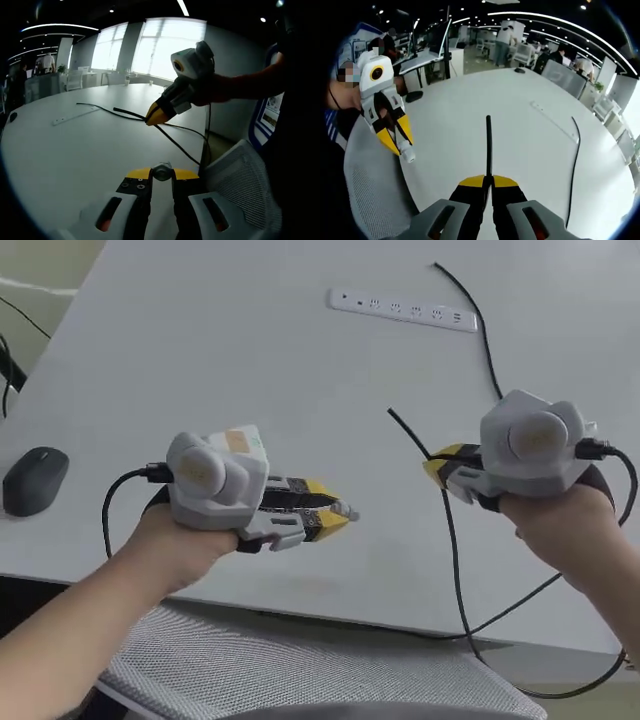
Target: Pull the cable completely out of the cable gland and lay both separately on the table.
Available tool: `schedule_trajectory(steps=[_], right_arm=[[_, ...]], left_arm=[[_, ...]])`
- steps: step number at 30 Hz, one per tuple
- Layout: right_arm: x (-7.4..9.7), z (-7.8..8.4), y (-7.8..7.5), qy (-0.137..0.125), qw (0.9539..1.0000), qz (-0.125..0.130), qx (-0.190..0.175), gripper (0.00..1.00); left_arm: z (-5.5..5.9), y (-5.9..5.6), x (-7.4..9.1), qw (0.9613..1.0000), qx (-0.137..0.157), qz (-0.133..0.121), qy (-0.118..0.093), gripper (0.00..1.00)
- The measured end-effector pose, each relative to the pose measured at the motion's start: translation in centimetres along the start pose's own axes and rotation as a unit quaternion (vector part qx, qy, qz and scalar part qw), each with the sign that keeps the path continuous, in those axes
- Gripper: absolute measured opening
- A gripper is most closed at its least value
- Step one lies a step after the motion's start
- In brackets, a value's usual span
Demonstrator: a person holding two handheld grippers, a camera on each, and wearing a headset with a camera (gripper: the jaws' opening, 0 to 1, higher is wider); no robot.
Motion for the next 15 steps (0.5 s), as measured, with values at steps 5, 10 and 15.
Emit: schedule_trajectory(steps=[5,10,15], right_arm=[[-1.5,-1.4,-0.2,0.001,1.0000,-0.008,-0.003,0.00],[-3.0,-2.3,-0.1,0.010,0.9997,-0.016,0.016,0.00],[-4.9,-2.9,0.0,0.018,0.9989,-0.029,0.031,0.00]], left_arm=[[0.9,0.3,0.5,1.0000,0.004,-0.005,0.004,0.16],[1.8,0.6,0.8,0.9999,0.009,-0.010,0.010,0.16],[2.4,1.1,1.3,0.9997,0.016,-0.016,0.009,0.16]])
Point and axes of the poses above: the centre of the closed fingertips' face, and the gripper's own axes: x roughly backward along the fingers, y roughly to its left, z roughly out of its underside, the point moved 7 cm from there along x, roughly backward along the fingers, and after that the axes turned 4 degrees about -y, right-handed, at the moved point
